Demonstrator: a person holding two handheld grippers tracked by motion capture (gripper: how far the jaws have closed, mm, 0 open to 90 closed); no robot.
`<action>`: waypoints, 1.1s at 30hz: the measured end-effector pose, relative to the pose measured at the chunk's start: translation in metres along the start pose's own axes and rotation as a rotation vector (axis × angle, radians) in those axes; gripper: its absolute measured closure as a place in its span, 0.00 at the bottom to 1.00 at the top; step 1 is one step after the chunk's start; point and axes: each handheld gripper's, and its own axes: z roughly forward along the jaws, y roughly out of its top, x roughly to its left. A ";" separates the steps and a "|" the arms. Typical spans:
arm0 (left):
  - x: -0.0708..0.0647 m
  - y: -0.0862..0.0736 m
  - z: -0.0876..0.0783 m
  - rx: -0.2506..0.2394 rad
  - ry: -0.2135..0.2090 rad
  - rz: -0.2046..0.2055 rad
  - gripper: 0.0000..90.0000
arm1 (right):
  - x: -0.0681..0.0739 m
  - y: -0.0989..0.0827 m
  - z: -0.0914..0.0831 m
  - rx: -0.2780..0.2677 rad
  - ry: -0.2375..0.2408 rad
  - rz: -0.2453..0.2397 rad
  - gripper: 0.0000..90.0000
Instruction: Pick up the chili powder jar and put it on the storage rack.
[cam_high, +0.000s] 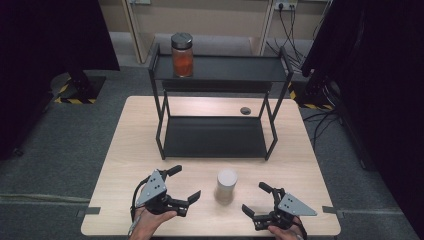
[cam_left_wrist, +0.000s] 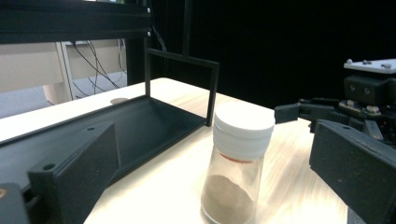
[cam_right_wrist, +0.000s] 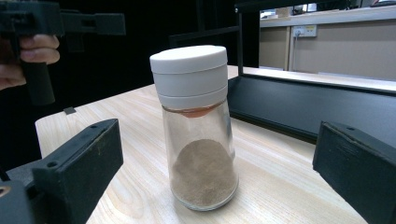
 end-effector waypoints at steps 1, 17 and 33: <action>0.000 0.000 0.000 0.000 0.000 0.000 0.01 | 0.000 0.000 0.000 0.000 0.000 0.000 0.02; -0.009 -0.039 -0.007 0.007 -0.008 0.028 0.01 | 0.001 0.000 -0.001 -0.008 -0.001 -0.005 0.02; -0.014 -0.060 -0.007 0.026 -0.013 0.052 0.01 | -0.001 -0.001 -0.005 -0.016 0.006 -0.012 0.02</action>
